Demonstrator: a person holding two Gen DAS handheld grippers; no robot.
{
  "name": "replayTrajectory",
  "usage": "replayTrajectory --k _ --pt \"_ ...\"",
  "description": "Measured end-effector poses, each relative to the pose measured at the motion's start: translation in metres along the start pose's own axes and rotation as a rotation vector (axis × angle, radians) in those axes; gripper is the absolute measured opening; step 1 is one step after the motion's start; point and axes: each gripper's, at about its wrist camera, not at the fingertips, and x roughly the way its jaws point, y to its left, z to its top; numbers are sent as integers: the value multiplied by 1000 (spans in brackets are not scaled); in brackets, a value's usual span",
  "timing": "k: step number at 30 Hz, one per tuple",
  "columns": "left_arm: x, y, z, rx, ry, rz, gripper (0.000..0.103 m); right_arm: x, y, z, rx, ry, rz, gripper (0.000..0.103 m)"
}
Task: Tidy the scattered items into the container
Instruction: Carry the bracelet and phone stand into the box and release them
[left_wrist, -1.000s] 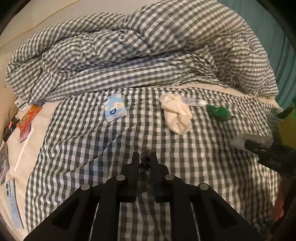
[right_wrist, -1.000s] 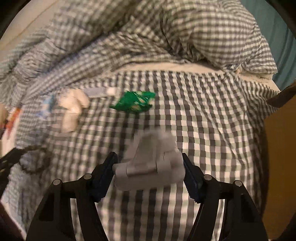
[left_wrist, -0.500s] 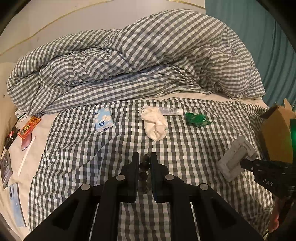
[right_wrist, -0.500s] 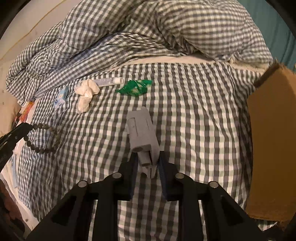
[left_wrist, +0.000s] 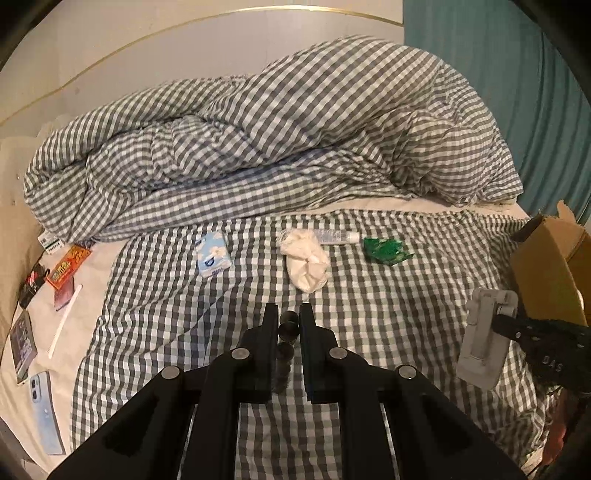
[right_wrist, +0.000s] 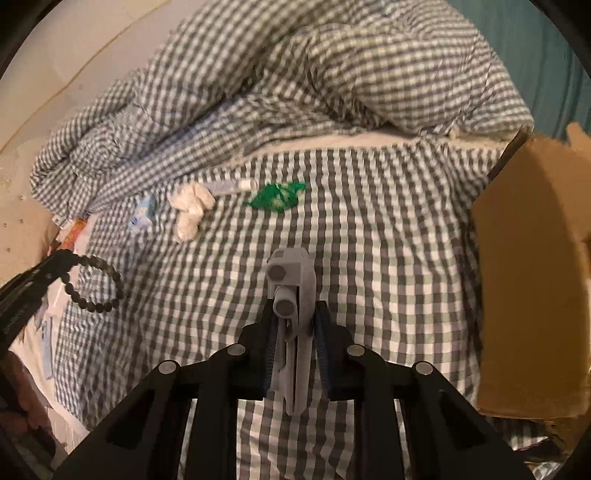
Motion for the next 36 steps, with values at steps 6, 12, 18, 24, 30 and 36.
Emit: replayTrajectory --k 6,12,18,24,30,36 --pt "-16 -25 8 34 -22 -29 10 -43 -2 5 -2 -76 6 18" --pt "-37 -83 26 114 -74 -98 10 -88 -19 4 10 -146 -6 18" --pt "-47 -152 43 183 -82 -231 10 -127 -61 -4 55 -210 -56 18" --pt "-54 -245 50 297 -80 -354 10 -156 -126 -15 149 -247 -136 18" --pt "-66 -323 56 375 -92 -473 10 -177 -184 -26 245 -284 -158 19" --pt "-70 -381 50 446 -92 -546 11 -192 -227 -28 302 -315 -234 19"
